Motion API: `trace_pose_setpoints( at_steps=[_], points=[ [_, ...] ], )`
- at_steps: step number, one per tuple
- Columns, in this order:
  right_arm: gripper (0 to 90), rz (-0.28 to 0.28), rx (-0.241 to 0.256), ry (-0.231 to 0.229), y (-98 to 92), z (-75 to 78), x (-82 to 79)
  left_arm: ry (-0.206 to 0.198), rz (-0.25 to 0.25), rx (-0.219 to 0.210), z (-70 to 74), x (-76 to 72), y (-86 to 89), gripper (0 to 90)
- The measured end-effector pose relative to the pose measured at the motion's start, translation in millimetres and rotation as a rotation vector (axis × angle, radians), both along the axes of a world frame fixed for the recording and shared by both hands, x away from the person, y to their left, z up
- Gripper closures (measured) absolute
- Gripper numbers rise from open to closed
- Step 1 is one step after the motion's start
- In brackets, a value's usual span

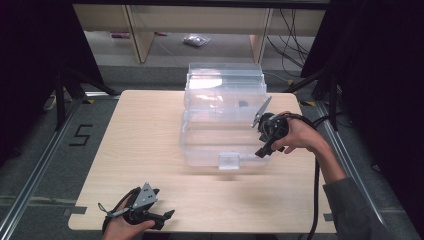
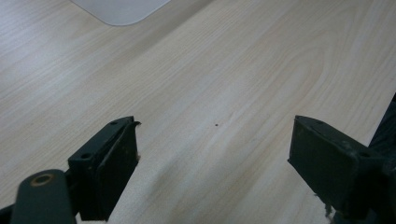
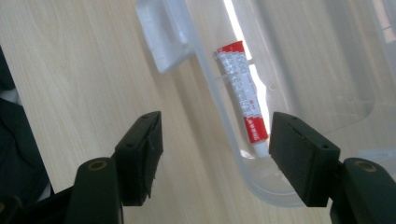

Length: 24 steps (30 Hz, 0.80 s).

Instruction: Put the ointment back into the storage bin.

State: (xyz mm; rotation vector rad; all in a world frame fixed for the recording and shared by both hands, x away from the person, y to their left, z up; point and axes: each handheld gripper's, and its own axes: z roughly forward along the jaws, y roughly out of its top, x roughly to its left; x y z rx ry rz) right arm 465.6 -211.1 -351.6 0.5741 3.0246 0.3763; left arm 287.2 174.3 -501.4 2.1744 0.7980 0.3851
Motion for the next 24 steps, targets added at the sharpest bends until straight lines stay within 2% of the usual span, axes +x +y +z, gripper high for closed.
trace_pose_setpoints(
  at_steps=[3, 5, 6, 7, 8, 9, 10, 11, 12, 13, 14, 15, 19, 20, 24],
  points=[
    [34.9, -0.021, 0.004, 0.012, 0.2, -3.4, -5.5, 0.0, 0.0, 0.0, 0.2, 0.1, -0.1, 15.2],
    [34.3, -0.004, 0.007, 0.0, -0.8, -4.5, -5.8, 0.0, 0.001, 0.0, 0.0, 0.1, 0.1, 15.2],
    [34.1, -0.003, 0.002, 0.009, -0.9, -5.1, -6.9, 0.0, 0.001, 0.0, 0.2, 0.1, 0.1, 15.2],
    [34.0, 0.004, 0.02, 0.009, -0.8, -5.7, -8.3, 0.001, 0.002, 0.001, 0.4, -0.1, -0.2, 15.1],
    [33.5, 0.027, 0.023, -0.012, -0.9, -6.7, -6.9, 0.001, 0.003, 0.0, 0.4, -0.1, -0.2, 15.2],
    [33.8, -0.009, 0.017, 0.01, -1.2, -6.3, -10.4, 0.0, 0.002, 0.001, 0.3, -0.1, 0.0, 15.2],
    [34.0, -0.009, 0.018, 0.01, -1.2, -7.4, -11.4, -0.001, -0.001, 0.002, 0.3, 0.1, 0.3, 15.1],
    [33.8, 0.034, 0.026, -0.019, -1.7, -8.5, -9.6, 0.001, 0.003, 0.0, 0.5, -0.1, -0.1, 15.2],
    [33.4, 0.09, 0.047, -0.029, -1.8, -11.5, -6.6, 0.001, 0.001, 0.001, 0.6, -0.1, -0.1, 15.2],
    [33.3, 0.034, 0.029, -0.009, -1.7, -10.3, -12.0, 0.001, 0.003, 0.0, 0.5, -0.1, -0.2, 15.2],
    [33.1, 0.033, 0.027, -0.015, -1.3, -11.4, -13.4, 0.0, 0.002, 0.001, 0.4, -0.1, 0.0, 15.2],
    [32.7, -0.015, 0.018, 0.008, -0.6, -11.3, -17.8, 0.001, 0.002, 0.001, 0.4, -0.1, -0.1, 15.1],
    [32.5, -0.006, 0.031, 0.013, -1.0, -13.5, -21.1, -0.001, 0.001, 0.001, 0.2, -0.1, 0.1, 15.2],
    [32.4, -0.015, 0.039, 0.004, -1.6, -14.1, -22.3, -0.001, 0.001, 0.001, 0.2, -0.1, 0.1, 15.1],
    [32.0, -0.025, 0.042, 0.013, -2.1, -18.6, -25.3, -0.001, 0.0, 0.001, 0.3, -0.1, 0.1, 15.1]
  ],
)
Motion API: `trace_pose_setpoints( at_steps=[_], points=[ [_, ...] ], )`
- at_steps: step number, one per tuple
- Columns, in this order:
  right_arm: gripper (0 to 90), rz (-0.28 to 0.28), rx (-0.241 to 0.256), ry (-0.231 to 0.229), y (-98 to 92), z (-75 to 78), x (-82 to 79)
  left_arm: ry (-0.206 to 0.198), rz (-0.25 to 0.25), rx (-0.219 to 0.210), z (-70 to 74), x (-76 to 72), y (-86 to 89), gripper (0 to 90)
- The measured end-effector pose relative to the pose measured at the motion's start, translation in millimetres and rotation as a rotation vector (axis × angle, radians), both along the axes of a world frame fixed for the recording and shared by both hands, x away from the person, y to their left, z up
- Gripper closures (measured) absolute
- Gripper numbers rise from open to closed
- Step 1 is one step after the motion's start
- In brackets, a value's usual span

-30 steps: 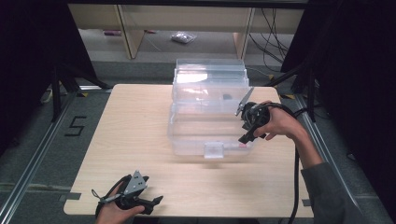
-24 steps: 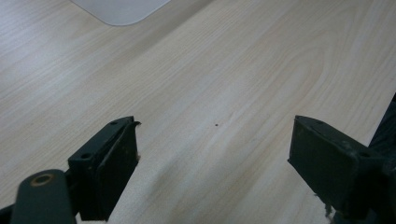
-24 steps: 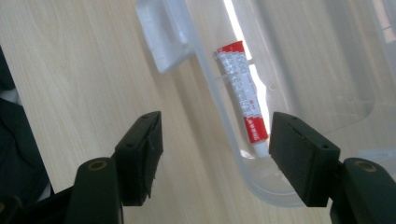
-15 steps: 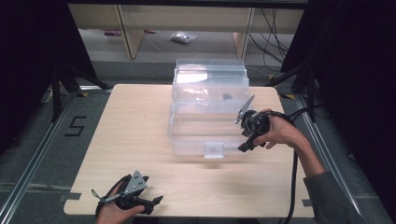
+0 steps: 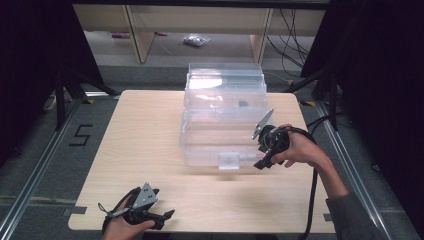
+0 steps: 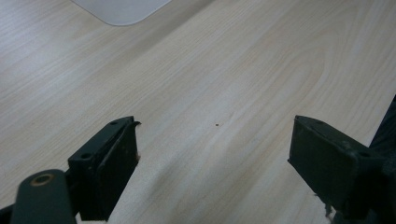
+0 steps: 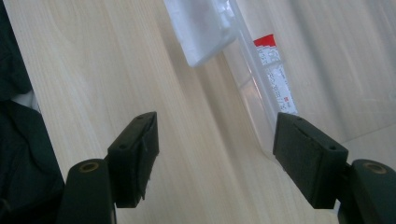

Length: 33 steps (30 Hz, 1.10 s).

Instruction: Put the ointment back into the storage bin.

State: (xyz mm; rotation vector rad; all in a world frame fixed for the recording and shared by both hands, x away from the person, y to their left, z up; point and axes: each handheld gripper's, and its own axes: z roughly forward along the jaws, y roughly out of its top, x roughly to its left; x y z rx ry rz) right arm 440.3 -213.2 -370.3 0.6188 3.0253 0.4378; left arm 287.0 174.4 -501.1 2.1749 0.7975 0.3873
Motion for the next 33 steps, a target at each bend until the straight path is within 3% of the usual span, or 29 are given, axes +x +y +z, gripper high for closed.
trace_pose_setpoints(
  at_steps=[2, 4, 7, 12, 14, 21, 23, 24, 33],
  points=[
    [31.8, 0.018, 0.011, -0.001, -0.2, -2.3, -0.9, 0.001, 0.003, 0.0, 0.4, -0.1, -0.4, 15.1],
    [31.4, -0.012, 0.003, 0.005, 0.4, -3.3, -4.2, 0.001, 0.003, 0.0, 0.2, -0.1, -0.3, 15.1],
    [31.3, 0.022, 0.019, -0.005, 1.6, -5.3, -5.7, 0.002, 0.002, 0.002, 0.3, 0.0, -0.3, 15.1],
    [30.5, 0.0, 0.015, -0.011, 4.1, -5.7, -10.6, 0.006, 0.008, -0.028, -0.2, -1.1, -1.7, 15.1],
    [30.2, 0.007, 0.022, -0.009, 4.6, -7.5, -13.0, -0.003, 0.003, -0.003, -0.2, -0.2, -0.4, 15.2],
    [28.1, 0.022, 0.033, -0.01, 6.6, -13.1, -22.3, -0.001, 0.006, -0.009, -0.2, -0.6, -1.2, 15.2],
    [28.0, 0.005, 0.031, -0.011, 7.4, -14.2, -25.8, -0.002, 0.005, -0.011, -0.4, -0.6, -1.2, 15.2],
    [27.9, 0.029, 0.037, -0.017, 7.5, -15.5, -25.6, -0.002, 0.006, -0.011, -0.4, -0.6, -1.2, 15.2],
    [27.8, 0.042, 0.043, 0.0, 9.2, -25.6, -34.2, 0.0, 0.006, -0.009, -0.1, -0.6, -1.1, 15.1]
  ],
)
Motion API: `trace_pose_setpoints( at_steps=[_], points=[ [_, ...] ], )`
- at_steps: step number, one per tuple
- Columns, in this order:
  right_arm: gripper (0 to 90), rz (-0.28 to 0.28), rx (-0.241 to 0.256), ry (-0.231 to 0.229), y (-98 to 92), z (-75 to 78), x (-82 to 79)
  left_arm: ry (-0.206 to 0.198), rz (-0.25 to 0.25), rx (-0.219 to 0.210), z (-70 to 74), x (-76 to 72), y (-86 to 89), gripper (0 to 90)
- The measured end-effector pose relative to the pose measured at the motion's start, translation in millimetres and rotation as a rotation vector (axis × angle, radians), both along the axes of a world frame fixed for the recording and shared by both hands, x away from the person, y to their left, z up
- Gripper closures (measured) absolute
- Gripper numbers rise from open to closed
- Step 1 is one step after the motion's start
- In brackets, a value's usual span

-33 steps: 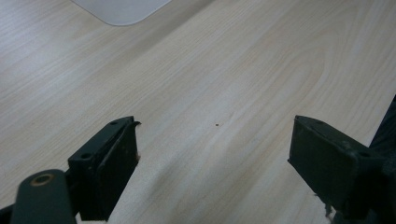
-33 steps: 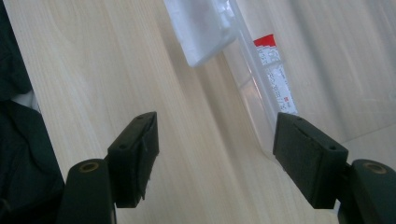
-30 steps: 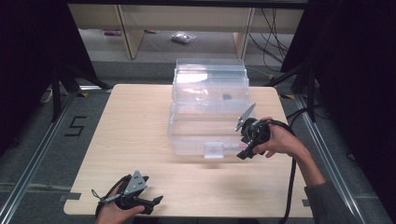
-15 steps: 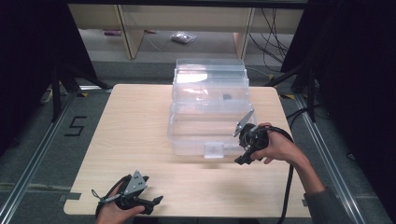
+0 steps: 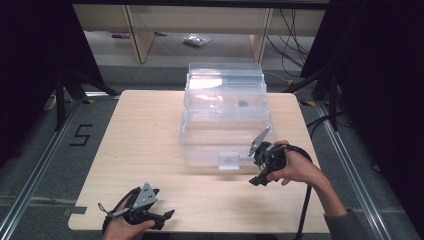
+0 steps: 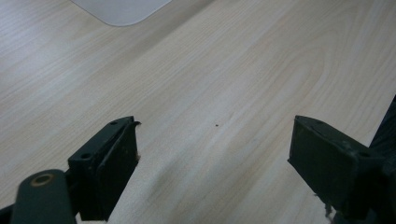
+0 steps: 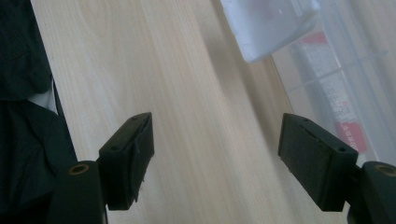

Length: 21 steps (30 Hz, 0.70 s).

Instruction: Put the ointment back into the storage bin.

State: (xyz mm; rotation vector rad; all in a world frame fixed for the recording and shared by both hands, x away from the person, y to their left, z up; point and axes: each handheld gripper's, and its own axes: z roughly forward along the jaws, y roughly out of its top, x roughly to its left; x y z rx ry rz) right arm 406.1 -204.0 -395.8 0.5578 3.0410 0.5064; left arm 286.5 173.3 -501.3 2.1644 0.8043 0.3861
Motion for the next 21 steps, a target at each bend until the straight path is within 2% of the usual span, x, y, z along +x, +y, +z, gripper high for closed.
trace_pose_setpoints(
  at_steps=[1, 2, 6, 7, 12, 16, 21],
  points=[
    [27.8, 0.019, 0.008, -0.006, 0.0, -1.6, 0.6, 0.0, 0.0, 0.0, 0.0, 0.0, 0.0, 15.2],
    [27.7, 0.002, 0.004, -0.001, 0.1, -1.8, -1.2, 0.0, 0.0, 0.0, 0.0, 0.0, 0.0, 15.2],
    [27.7, -0.003, 0.01, -0.006, 0.1, -4.1, -3.3, 0.002, -0.001, -0.001, 0.1, 0.0, 0.2, 15.2],
    [27.6, 0.014, 0.02, -0.014, 0.3, -6.1, -4.6, 0.0, 0.0, 0.001, -0.1, 0.1, 0.1, 15.1],
    [26.9, -0.009, 0.013, -0.01, 1.2, -9.9, -11.0, 0.0, 0.0, -0.001, 0.0, 0.0, 0.0, 15.1],
    [25.5, 0.012, 0.019, -0.015, 1.3, -14.2, -13.6, 0.001, 0.0, -0.001, 0.0, 0.0, 0.0, 15.2],
    [23.6, 0.006, 0.021, -0.024, 2.1, -18.5, -17.8, -0.001, -0.001, -0.001, -0.2, 0.0, 0.0, 15.2]
  ],
)
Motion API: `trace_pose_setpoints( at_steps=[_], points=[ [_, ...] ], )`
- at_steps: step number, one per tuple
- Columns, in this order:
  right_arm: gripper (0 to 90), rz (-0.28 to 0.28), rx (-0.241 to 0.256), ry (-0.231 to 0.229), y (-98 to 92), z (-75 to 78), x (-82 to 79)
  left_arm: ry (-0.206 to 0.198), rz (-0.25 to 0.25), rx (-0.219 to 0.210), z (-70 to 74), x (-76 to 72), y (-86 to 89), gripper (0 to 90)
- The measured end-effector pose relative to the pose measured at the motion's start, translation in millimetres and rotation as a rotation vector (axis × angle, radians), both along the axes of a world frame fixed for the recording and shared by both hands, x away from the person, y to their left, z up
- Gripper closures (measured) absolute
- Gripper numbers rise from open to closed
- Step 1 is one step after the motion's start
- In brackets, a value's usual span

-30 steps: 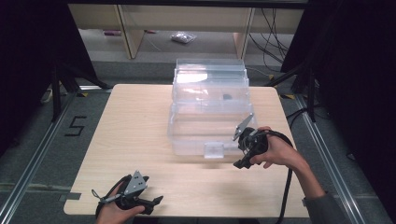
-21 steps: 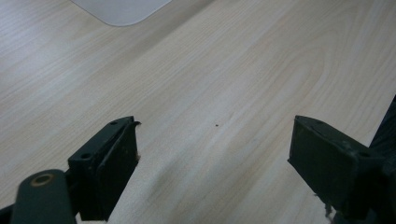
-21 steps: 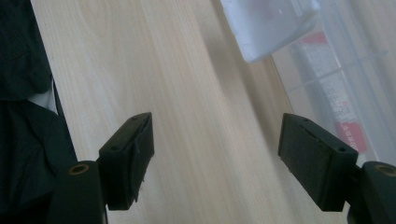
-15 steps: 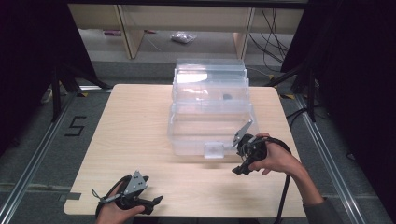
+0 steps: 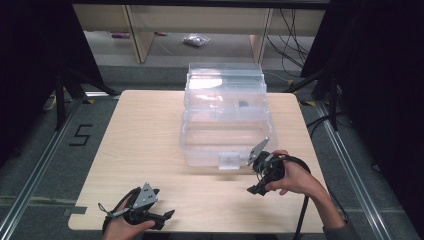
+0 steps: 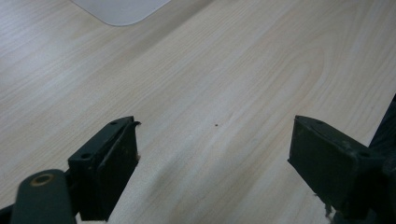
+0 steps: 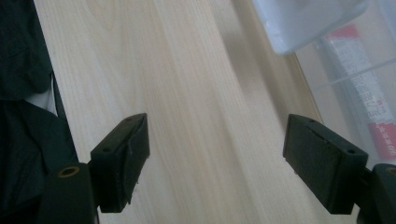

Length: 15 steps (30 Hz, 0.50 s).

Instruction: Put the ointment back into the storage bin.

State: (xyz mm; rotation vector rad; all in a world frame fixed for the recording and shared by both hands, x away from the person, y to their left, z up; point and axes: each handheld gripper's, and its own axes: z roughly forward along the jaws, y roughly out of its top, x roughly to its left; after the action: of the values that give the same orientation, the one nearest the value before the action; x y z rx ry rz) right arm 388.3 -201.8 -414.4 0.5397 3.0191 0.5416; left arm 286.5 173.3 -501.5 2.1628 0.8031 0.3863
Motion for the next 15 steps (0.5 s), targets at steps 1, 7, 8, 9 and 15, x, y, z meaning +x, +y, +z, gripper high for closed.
trace_pose_setpoints(
  at_steps=[1, 7, 8, 9, 15],
  points=[
    [23.2, -0.003, 0.004, 0.0, 0.3, -1.1, -0.9, 0.002, 0.001, 0.0, 0.2, 0.0, -0.1, 15.2],
    [22.1, -0.006, 0.021, -0.006, 1.6, -7.5, -4.1, 0.001, -0.001, 0.0, 0.2, -0.2, -0.1, 15.1],
    [21.8, -0.001, 0.011, 0.0, 2.0, -8.9, -4.5, 0.0, -0.003, 0.0, 0.3, -0.2, 0.0, 15.2],
    [21.9, -0.019, 0.005, 0.01, 2.6, -10.1, -6.3, 0.006, 0.003, -0.005, 0.1, -0.6, -0.3, 15.1],
    [21.8, -0.002, 0.0, 0.012, 4.6, -18.1, -10.5, -0.001, -0.009, -0.007, 1.0, -0.7, -0.1, 15.1]
  ],
)
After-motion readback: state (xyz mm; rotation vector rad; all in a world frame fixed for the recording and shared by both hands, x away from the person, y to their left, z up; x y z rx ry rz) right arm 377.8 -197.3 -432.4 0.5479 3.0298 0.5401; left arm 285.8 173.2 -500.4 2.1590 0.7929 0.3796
